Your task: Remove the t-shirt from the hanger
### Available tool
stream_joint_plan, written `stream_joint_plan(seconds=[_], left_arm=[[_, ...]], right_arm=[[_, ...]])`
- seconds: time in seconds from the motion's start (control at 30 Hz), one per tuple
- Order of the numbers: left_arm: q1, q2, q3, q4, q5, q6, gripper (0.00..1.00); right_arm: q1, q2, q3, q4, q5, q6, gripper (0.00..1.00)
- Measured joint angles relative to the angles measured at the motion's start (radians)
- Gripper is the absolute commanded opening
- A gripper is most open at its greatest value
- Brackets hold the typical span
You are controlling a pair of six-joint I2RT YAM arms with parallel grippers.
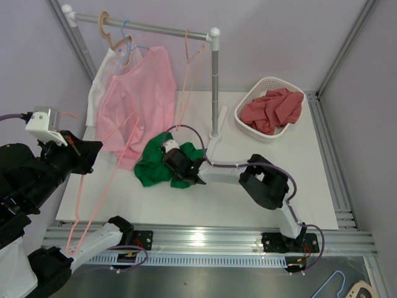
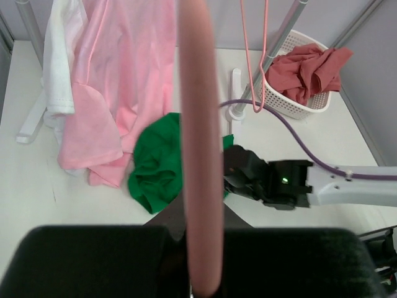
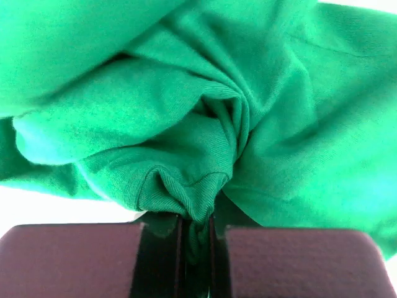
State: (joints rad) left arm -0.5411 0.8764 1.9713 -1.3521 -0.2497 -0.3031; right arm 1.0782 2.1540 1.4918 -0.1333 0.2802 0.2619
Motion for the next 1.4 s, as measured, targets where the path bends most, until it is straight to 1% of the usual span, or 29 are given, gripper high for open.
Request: stream_joint_plan(seconds=[0.07, 0.17, 0.2, 0.27, 0.33, 0.4, 0.47, 0.53, 0.63, 0.73, 0.83, 0.9, 1.07, 1.17, 1.27, 1.3, 1.33, 1.37, 1.4], left_arm=[[0.0, 0.008, -0.003, 0.011, 0.0, 0.008, 0.01], [0.0, 0.024, -0.043, 0.095, -0.005, 0.024, 0.01], [0.0, 0.028, -0.056, 0.117, -0.009, 0.026, 0.01], [0.0, 0.069, -0.09, 0.196, -0.021, 0.045, 0.01], [0.017, 0.149, -0.081, 0.269, -0.02, 0.062, 0.01], [0.048, 0.259, -0.031, 0.326, 0.006, 0.076, 0.01], [0.076, 0.371, 0.043, 0.376, 0.032, 0.089, 0.01], [0.09, 0.495, 0.123, 0.431, 0.048, 0.112, 0.01], [0.105, 0.665, 0.261, 0.469, 0.061, 0.153, 0.01], [0.131, 0.786, 0.367, 0.499, 0.077, 0.185, 0.01], [0.161, 0.842, 0.391, 0.551, 0.082, 0.212, 0.01], [0.174, 0.864, 0.39, 0.597, 0.082, 0.231, 0.01], [0.184, 0.914, 0.389, 0.722, 0.126, 0.267, 0.01], [0.183, 0.956, 0.395, 0.775, 0.164, 0.288, 0.01], [0.184, 1.023, 0.441, 0.798, 0.212, 0.3, 0.01], [0.184, 1.044, 0.453, 0.805, 0.225, 0.303, 0.01], [0.184, 1.058, 0.457, 0.81, 0.237, 0.304, 0.01], [0.183, 1.07, 0.458, 0.814, 0.247, 0.304, 0.01], [0.184, 1.08, 0.458, 0.818, 0.258, 0.304, 0.01]], right_arm=[[0.014, -0.09, -0.118, -0.005, 0.005, 0.016, 0.0], [0.071, -0.297, -0.292, -0.119, 0.005, 0.055, 0.0], [0.098, -0.376, -0.316, -0.181, 0.002, 0.069, 0.0], [0.142, -0.517, -0.313, -0.276, -0.002, 0.086, 0.0], [0.162, -0.653, -0.26, -0.359, 0.002, 0.093, 0.0], [0.136, -0.758, -0.16, -0.439, 0.01, 0.092, 0.0], [0.057, -0.834, -0.029, -0.486, 0.025, 0.08, 0.0], [-0.068, -0.869, 0.118, -0.526, 0.047, 0.06, 0.0], [-0.287, -0.858, 0.322, -0.568, 0.068, 0.028, 0.0], [-0.477, -0.793, 0.512, -0.617, 0.052, 0.001, 0.0], [-0.621, -0.708, 0.652, -0.64, 0.003, -0.017, 0.0], [-0.699, -0.645, 0.712, -0.641, -0.021, -0.028, 0.0], [-0.829, -0.518, 0.719, -0.618, -0.05, -0.03, 0.0], [-0.901, -0.47, 0.643, -0.568, -0.068, -0.023, 0.0], [-0.978, -0.417, 0.582, -0.549, -0.1, -0.002, 0.0], [-0.996, -0.391, 0.576, -0.543, -0.108, 0.003, 0.14], [-1.012, -0.365, 0.572, -0.539, -0.111, 0.009, 0.25], [-1.022, -0.34, 0.57, -0.539, -0.111, 0.015, 0.33], [-1.027, -0.321, 0.566, -0.538, -0.11, 0.021, 0.46]])
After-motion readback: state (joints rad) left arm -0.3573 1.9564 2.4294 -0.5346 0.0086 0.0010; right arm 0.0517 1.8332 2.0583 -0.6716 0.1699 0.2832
